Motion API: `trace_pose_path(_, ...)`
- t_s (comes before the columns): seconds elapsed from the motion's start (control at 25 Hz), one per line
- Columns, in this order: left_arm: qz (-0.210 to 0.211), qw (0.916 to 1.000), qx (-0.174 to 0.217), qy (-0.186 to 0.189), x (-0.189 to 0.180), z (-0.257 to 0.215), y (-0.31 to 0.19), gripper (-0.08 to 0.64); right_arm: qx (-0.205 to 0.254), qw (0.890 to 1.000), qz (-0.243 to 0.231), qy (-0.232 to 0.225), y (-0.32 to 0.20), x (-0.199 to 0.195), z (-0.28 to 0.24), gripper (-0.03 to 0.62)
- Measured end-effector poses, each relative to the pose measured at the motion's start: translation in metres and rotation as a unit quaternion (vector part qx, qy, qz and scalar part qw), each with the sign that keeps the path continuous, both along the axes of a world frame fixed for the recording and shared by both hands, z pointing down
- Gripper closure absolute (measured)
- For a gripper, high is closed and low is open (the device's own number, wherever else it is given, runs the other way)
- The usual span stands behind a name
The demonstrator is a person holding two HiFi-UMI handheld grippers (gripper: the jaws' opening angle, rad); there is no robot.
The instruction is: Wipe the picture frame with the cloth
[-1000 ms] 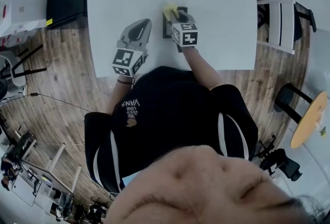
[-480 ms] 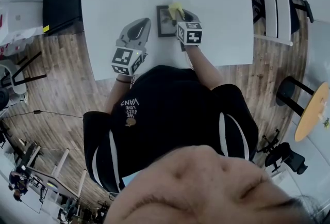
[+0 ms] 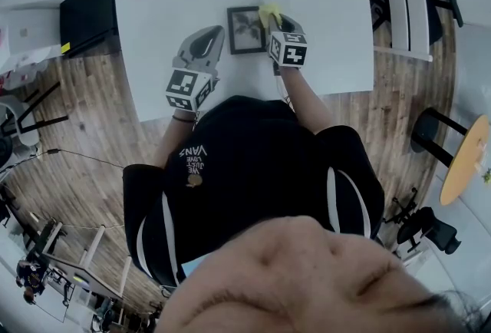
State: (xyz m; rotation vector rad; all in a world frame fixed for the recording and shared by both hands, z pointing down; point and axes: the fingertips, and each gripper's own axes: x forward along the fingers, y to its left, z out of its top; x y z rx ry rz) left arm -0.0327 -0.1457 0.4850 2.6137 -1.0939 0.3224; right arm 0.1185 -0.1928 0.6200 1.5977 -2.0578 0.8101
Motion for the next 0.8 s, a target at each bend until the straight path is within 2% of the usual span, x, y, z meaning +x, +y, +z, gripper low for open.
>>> trace_pose_path(0.4, -0.001, 1.0, 0.003, 0.001, 0.0, 0.0, 0.004, 0.543, 0.014, 1.0, 0.009, -0.014, 0.003, 0.001, -0.01, 0.545)
trace_pose_path(0.8, -0.032, 0.9995, -0.005, 0.001, -0.02, -0.004, 0.016, 0.543, 0.023, 0.996, -0.058, -0.06, 0.016, -0.07, -0.022, 0.545)
